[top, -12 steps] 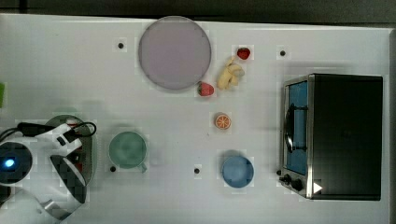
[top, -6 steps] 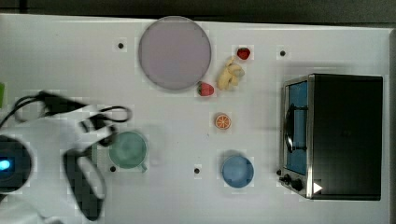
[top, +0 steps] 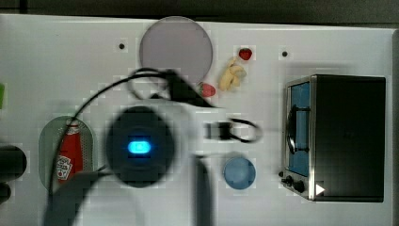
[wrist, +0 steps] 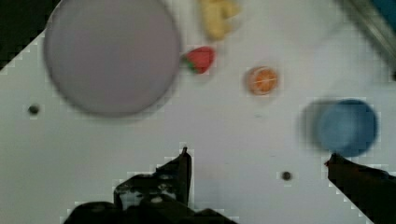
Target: Pick Ketchup from the table and place it in strainer.
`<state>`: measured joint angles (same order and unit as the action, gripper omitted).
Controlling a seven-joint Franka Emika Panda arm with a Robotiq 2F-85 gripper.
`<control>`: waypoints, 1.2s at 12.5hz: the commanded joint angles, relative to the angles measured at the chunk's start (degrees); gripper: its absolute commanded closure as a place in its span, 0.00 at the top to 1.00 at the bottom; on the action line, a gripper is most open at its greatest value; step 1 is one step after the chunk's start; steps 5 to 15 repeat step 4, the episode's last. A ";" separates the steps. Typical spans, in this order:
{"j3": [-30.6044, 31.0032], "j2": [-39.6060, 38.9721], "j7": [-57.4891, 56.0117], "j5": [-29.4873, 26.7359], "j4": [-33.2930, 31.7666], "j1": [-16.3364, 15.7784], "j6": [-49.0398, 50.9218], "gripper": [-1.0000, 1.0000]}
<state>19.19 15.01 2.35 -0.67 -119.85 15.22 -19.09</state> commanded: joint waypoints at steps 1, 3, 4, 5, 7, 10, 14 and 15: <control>-2.62 1.90 -6.02 -0.49 4.44 0.78 6.63 1.00; -5.50 2.08 -6.93 -2.51 5.56 0.78 10.99 1.00; -6.34 2.07 -6.92 -3.75 5.58 0.79 10.91 1.00; -6.34 2.07 -6.92 -3.75 5.58 0.79 10.91 1.00; -6.34 2.07 -6.92 -3.75 5.58 0.79 10.91 1.00; -6.34 2.07 -6.92 -3.75 5.58 0.79 10.91 1.00; -6.34 2.07 -6.92 -3.75 5.58 0.79 10.91 1.00; -6.34 2.07 -6.92 -3.75 5.58 0.79 10.91 1.00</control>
